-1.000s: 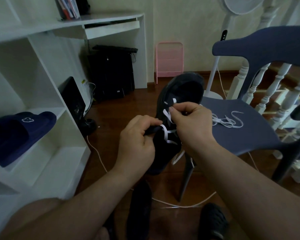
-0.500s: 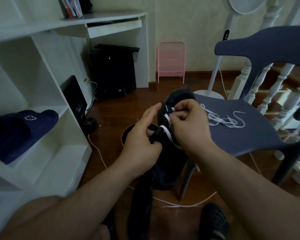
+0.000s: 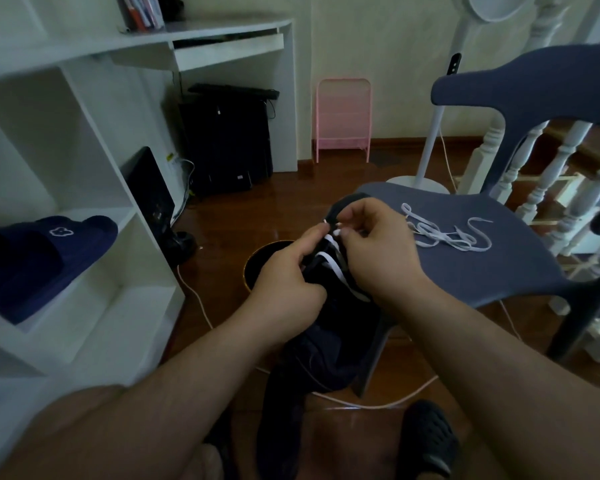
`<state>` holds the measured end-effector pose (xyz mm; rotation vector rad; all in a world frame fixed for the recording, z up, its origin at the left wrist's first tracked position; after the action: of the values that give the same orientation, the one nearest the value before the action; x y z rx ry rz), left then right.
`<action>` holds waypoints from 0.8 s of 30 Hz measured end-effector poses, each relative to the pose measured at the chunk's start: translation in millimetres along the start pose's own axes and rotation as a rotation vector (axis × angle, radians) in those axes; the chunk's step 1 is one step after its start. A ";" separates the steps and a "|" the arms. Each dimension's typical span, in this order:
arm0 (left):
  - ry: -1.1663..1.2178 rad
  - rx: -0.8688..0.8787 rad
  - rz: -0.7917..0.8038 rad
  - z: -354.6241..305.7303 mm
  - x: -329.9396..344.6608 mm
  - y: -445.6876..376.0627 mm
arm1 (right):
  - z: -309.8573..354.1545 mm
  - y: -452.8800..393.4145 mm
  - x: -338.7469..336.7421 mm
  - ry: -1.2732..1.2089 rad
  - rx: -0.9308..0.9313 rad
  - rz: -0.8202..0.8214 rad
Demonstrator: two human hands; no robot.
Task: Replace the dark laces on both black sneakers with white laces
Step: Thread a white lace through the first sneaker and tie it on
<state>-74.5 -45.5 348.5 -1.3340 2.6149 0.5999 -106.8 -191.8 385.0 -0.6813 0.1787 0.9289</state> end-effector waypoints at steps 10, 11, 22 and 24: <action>-0.014 -0.071 0.057 6.0 -0.5 -2.1 | -6.5 1.0 6.3 -0.046 0.017 0.025; -0.026 -0.063 0.072 3.6 1.4 -0.6 | -6.7 0.6 6.3 -0.051 0.014 0.024; 0.097 -0.059 -0.117 0.0 -25.3 -2.9 | 2.7 -10.2 -21.6 0.033 -0.071 0.067; 0.088 -0.025 -0.198 -2.4 -37.3 -0.1 | 4.0 -10.0 -41.2 0.123 -0.084 0.023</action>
<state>-52.1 -18.8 362.0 -1.6374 2.5069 0.5573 -124.2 -221.4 410.1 -0.8159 0.2579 0.9205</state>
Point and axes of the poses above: each hand's wrist, its own y-axis away from the middle knuckle, its own x-axis out of the palm, z = x × y, the point moved 10 cm from there along -y, towards the middle knuckle, and after that the axes turned 15 degrees about -x, right-handed, at the moved point
